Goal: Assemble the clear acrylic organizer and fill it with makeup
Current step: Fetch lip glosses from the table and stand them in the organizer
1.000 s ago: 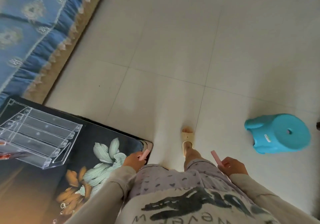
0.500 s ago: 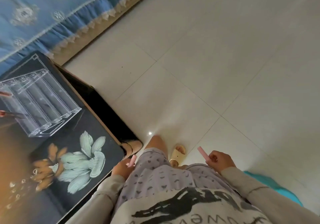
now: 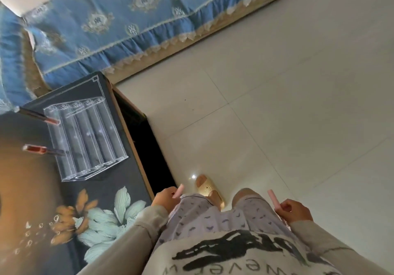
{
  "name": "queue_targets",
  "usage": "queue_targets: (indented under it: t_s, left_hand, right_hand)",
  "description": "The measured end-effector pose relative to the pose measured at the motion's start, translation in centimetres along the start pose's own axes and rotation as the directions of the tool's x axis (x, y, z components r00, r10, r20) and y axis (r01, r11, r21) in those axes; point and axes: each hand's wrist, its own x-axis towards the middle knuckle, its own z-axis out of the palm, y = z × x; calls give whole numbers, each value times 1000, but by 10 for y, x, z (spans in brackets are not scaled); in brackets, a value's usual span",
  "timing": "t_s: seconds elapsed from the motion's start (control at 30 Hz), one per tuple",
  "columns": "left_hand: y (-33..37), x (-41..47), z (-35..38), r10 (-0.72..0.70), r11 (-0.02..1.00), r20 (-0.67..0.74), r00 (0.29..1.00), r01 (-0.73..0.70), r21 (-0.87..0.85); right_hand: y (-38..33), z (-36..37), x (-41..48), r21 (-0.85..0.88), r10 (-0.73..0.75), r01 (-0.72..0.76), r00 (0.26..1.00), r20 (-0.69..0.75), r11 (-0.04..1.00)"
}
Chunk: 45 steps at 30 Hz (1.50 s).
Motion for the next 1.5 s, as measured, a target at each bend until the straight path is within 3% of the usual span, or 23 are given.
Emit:
queue_targets:
  t_s: [0.23,0.43,0.67,0.8,1.03,1.33,1.5]
  left_hand:
    - [32,29,-64,-12,951,-117,993,-25,-307]
    - [38,46,-80,-157,859,-100,983,85,-505]
    - [53,55,-84,-454,615,-17,891,299,-730]
    - [72,54,-82,-544,425,26,839,303,-853]
    - [89,58,-77,-595,233,133,793,328,-915]
    - [45,81,-120,-600,36,221,769,301,-953]
    - [6,83,-157,-614,28,226,756,306,-952]
  right_hand:
    - [-83,-48,49,-58,-47,49,998,40,997]
    - [-167,-93,103,-211,-187,199,980,76,957]
    - [-295,-144,169,-434,-349,410,912,215,802]
    - [-366,-158,187,-555,-405,493,869,284,670]
    - [-457,-139,204,-622,-481,616,780,400,482]
    - [-549,-65,181,-663,-440,687,715,544,297]
    - [-606,-20,154,-633,-505,748,632,587,200]
